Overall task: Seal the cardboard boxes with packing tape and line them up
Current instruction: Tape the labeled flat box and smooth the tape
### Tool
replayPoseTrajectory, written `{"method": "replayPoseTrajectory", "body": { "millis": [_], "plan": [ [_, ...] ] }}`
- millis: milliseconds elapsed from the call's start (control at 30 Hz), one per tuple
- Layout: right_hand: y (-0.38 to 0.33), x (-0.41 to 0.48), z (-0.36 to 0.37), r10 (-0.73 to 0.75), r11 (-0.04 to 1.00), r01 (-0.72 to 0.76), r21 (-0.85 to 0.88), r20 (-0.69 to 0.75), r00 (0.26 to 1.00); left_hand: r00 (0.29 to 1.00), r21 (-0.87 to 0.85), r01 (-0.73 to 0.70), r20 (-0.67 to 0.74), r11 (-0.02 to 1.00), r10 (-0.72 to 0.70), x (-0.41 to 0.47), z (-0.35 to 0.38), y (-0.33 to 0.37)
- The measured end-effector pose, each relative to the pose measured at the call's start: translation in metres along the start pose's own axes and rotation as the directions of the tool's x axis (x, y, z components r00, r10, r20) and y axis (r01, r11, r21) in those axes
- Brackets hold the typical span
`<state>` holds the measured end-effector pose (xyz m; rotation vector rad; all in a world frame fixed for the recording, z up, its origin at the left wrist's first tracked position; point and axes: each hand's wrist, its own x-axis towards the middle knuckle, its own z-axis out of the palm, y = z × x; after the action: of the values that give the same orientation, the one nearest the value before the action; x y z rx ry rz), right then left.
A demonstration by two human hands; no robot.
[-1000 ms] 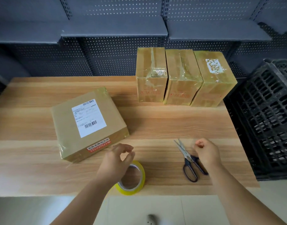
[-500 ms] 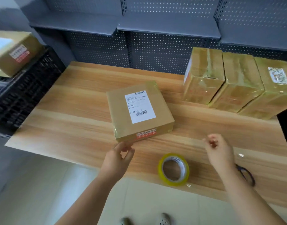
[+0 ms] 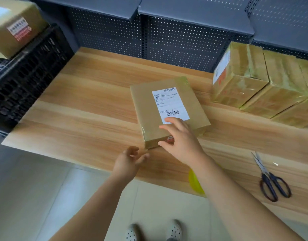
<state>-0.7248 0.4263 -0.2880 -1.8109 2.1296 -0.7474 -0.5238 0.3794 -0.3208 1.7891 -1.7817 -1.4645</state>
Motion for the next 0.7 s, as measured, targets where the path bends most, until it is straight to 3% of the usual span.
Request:
{"method": "replayPoseTrajectory", "body": {
  "millis": [100, 300, 500, 700],
  "plan": [
    [0.003, 0.009, 0.012, -0.046, 0.996, 0.051, -0.077, 0.065, 0.997, 1.0, -0.089, 0.011, -0.015, 0.996, -0.013, 0.007, 0.006, 0.003],
    [0.003, 0.012, 0.028, -0.073, 0.974, 0.071, -0.214, 0.002, 0.997, 0.974, 0.035, -0.171, -0.144, 0.985, 0.174, 0.017, 0.009, 0.004],
    [0.005, 0.015, 0.038, -0.102, 0.937, 0.073, -0.341, -0.068, 0.993, 0.848, 0.237, -0.44, -0.208, 0.866, 0.488, 0.031, 0.012, -0.017],
    [0.007, 0.014, 0.045, -0.092, 0.928, 0.044, -0.37, -0.115, 0.989, 0.751, 0.306, -0.553, -0.22, 0.775, 0.622, 0.04, 0.007, -0.02]
  ]
}}
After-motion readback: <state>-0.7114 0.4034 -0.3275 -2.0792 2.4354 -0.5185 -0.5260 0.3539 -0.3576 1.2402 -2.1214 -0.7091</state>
